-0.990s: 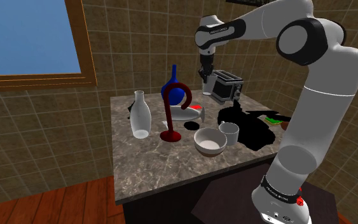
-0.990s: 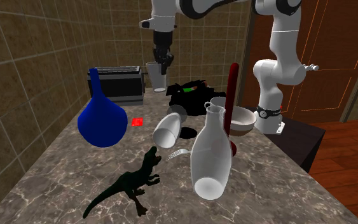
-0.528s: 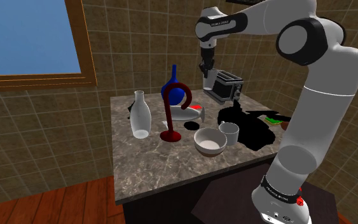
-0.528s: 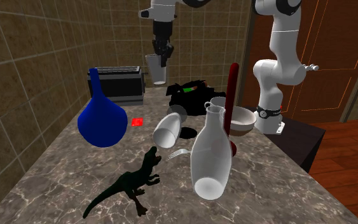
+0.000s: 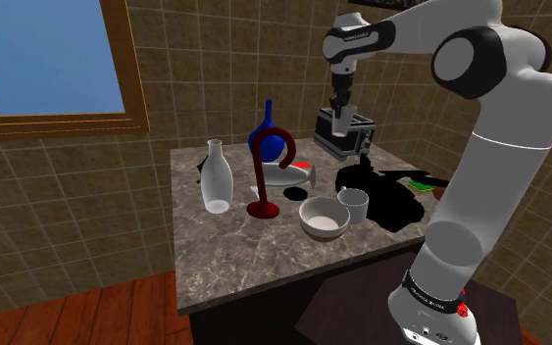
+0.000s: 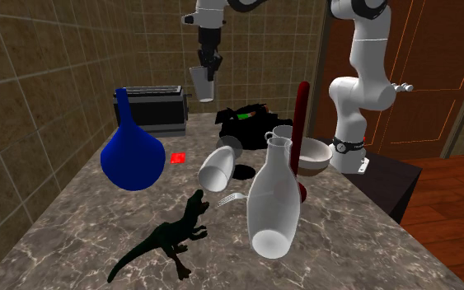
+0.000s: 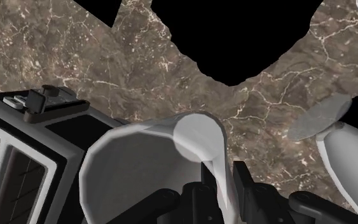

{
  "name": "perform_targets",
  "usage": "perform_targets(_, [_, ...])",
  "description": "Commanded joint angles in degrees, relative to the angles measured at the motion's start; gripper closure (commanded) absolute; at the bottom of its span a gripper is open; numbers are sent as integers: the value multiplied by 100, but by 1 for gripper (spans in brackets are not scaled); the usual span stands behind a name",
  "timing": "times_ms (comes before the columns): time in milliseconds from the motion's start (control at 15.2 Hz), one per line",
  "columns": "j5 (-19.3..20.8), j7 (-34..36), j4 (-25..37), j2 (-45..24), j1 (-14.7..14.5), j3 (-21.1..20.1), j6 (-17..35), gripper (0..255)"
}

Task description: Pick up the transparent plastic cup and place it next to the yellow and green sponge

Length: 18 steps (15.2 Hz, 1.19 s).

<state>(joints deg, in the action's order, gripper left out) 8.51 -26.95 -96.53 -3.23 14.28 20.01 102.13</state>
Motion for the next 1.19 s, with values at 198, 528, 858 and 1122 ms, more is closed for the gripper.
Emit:
perform_targets(198, [-76,-669,52,-61,352,305,108,255])
perform_targets(528, [-246,-1390,276,-282,747,613,183,255])
perform_targets(858, [-530,-2146,693,-667,1204,890,197,255])
perform_targets(1122, [-840,-2759,1185,-1097,1642,1063,141,255])
